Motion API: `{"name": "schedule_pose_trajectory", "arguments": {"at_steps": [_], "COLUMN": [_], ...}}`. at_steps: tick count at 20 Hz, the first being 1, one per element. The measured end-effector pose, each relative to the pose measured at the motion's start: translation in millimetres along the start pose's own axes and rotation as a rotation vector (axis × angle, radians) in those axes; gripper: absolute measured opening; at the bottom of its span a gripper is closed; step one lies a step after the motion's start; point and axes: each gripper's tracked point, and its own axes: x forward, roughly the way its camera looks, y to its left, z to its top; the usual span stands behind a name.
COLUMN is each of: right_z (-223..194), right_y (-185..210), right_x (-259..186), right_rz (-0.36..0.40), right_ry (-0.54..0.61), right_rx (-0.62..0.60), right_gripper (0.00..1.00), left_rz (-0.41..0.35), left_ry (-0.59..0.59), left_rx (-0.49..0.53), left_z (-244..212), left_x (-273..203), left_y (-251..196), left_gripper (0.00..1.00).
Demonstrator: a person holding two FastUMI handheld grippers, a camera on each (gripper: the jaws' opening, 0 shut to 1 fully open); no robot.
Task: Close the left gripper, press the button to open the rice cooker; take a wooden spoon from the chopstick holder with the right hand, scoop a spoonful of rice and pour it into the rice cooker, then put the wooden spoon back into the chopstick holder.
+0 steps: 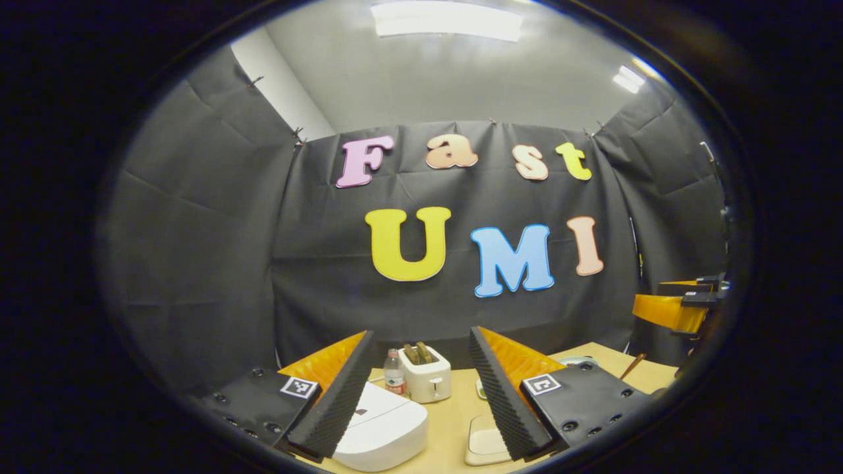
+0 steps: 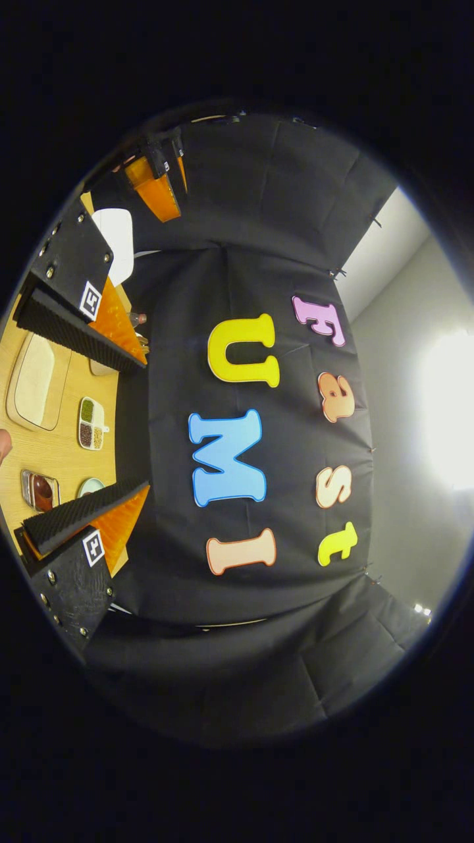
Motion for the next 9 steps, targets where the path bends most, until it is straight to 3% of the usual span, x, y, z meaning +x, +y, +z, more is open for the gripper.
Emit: {"name": "schedule_pose_trajectory", "arguments": {"at_steps": [9], "right_z": [8], "right_y": [12], "right_x": [-1], "right_rz": [-0.008], "right_ry": [-0.033], "right_rx": [-0.025], "right_gripper": [0.99], "left_rz": [-0.033], "left_ry": [-0.003], "left_rx": [-0.021], "left_z": [-2], "left_x": [2], "left_y": [-3], "left_gripper": [0.99]}}
